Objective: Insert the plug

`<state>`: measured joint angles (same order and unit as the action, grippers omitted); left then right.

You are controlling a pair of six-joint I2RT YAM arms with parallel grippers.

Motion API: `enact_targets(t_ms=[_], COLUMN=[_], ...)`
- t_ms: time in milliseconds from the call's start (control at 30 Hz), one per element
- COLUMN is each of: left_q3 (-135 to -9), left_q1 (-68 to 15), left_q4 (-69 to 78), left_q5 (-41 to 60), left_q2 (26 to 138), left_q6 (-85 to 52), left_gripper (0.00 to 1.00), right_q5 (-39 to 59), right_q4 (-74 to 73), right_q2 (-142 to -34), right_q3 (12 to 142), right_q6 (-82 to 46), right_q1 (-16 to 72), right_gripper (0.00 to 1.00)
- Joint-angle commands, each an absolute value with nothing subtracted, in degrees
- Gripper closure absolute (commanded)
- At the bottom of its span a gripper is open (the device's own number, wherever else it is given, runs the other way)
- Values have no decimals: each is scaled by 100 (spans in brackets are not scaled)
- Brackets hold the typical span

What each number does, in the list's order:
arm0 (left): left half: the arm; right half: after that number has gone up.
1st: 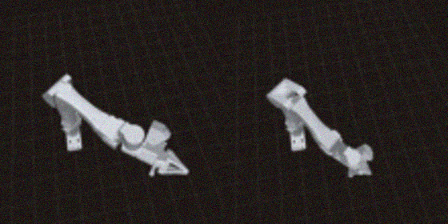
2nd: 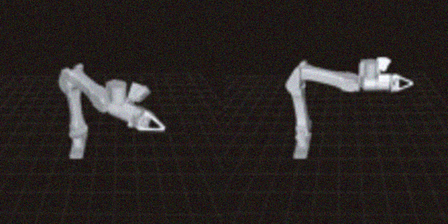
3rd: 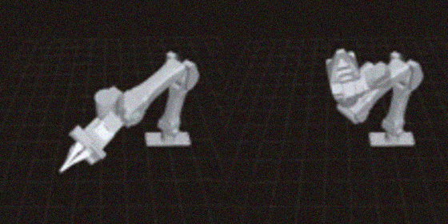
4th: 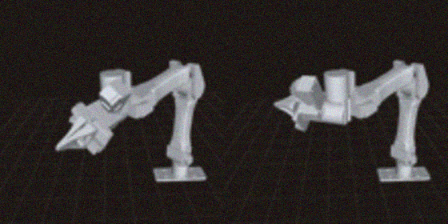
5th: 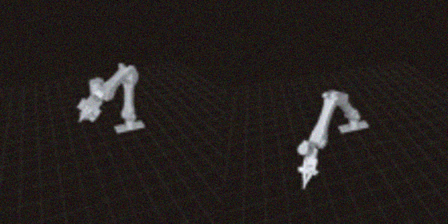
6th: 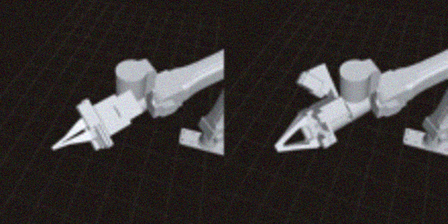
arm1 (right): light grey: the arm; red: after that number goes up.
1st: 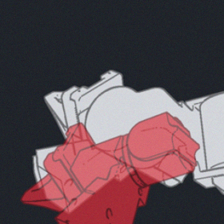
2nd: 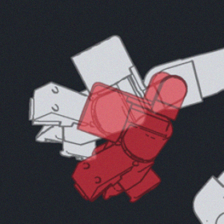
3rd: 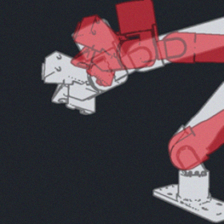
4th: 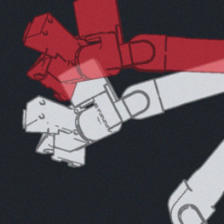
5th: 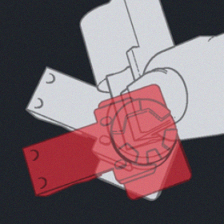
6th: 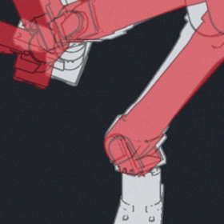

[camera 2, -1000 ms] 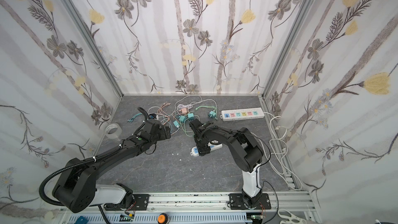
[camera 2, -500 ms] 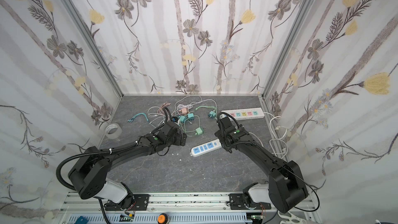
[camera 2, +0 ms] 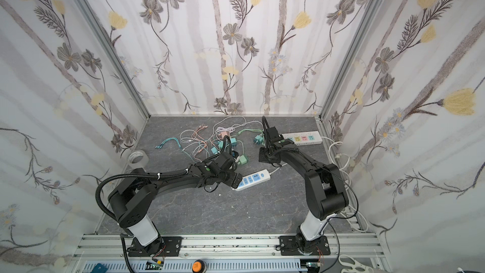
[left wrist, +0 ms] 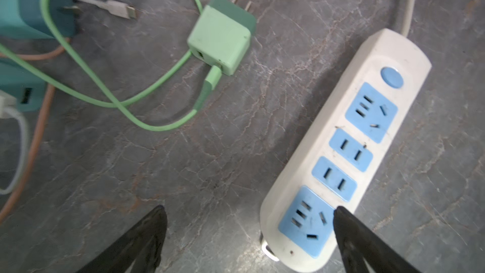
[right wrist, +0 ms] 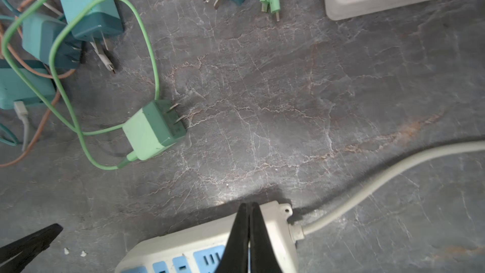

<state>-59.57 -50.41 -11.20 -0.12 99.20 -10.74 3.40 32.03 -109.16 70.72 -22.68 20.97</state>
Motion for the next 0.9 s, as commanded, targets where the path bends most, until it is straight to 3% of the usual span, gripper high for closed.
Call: enact_targets(t_ms=[0,300,667,867], left_q3=[-6125,-6191,-5978,-5874], left_q1=[-5222,-5244,-5164,-5165], left_q4=[-1487,-1399,-1260,-1173], left_q5=[349,-24,721,1600], left_q2=[10047,10200,10221,10263], left_q6=[-780,-781,-765,-813], left_gripper=[0,0,0,0], right_q5=[514,308,811,1011], right_q4=[3801,4122,3809,3633], right_q2=[-11437,-11858,-11475,-11204], right_q3=[7558,7585,6706,6224], right_q6=[-1571,-1886,-2380,-2632], right_q1=[2086,2088,2158,2419], right_gripper=[100,100,100,86])
